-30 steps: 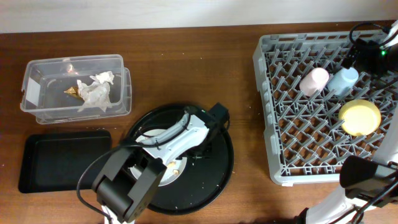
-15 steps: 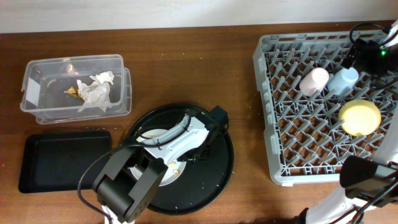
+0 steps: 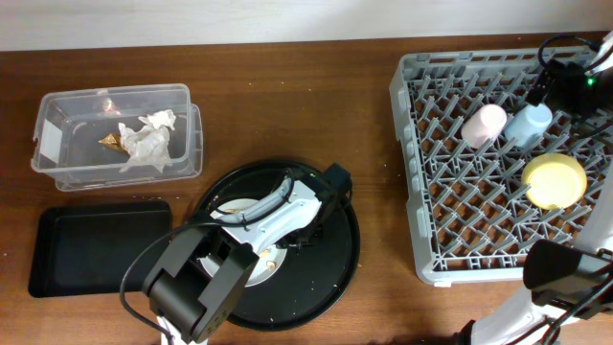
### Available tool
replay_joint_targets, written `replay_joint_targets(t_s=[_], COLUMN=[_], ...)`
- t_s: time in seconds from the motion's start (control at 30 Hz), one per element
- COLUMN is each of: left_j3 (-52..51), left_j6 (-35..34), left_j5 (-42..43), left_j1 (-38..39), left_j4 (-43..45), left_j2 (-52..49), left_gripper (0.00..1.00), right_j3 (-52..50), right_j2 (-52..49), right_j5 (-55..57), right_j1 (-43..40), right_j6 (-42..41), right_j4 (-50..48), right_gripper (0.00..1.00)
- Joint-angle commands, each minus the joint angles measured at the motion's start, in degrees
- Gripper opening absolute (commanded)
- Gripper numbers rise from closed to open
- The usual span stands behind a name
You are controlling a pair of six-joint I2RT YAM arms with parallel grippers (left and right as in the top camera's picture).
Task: Sort waste into correct bins and load items into the dishwasher rack
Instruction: 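Grasp the white plate rim with the left gripper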
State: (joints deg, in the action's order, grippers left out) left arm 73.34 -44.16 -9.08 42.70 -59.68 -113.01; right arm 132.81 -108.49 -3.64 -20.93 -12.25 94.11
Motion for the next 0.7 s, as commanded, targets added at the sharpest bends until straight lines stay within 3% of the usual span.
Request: replay_joint_targets(t_s=[0.0,0.17,0.33,0.67], left_j3=[-0.5,-0.5,-0.5,-0.3], left_j6=[-0.4,-1.3,-1.4,-1.4], left_j5=[-0.9,-0.9,-0.9,-0.9], left_j1=[0.1,0.1,0.1,0.1], left_j4=[0.2,0.1,0.3,-0.3], left_j2=[-0.7,-0.7,-0.7,-0.7], left_gripper=[0.20,0.14,0.02,0.01], right_j3=[0.1,0.1,0.1,0.1], right_j2=[0.1,0.1,0.1,0.1], right_j5=[0.9,0.9,0.9,0.9], right_j1=[-0.2,-0.2,-0.2,-0.2], right_j6=[-0.3,-0.3,-0.3,-0.3], right_j4=[0.0,0.0,0.0,0.0], right_gripper=[0.98,0.98,0.98,0.98])
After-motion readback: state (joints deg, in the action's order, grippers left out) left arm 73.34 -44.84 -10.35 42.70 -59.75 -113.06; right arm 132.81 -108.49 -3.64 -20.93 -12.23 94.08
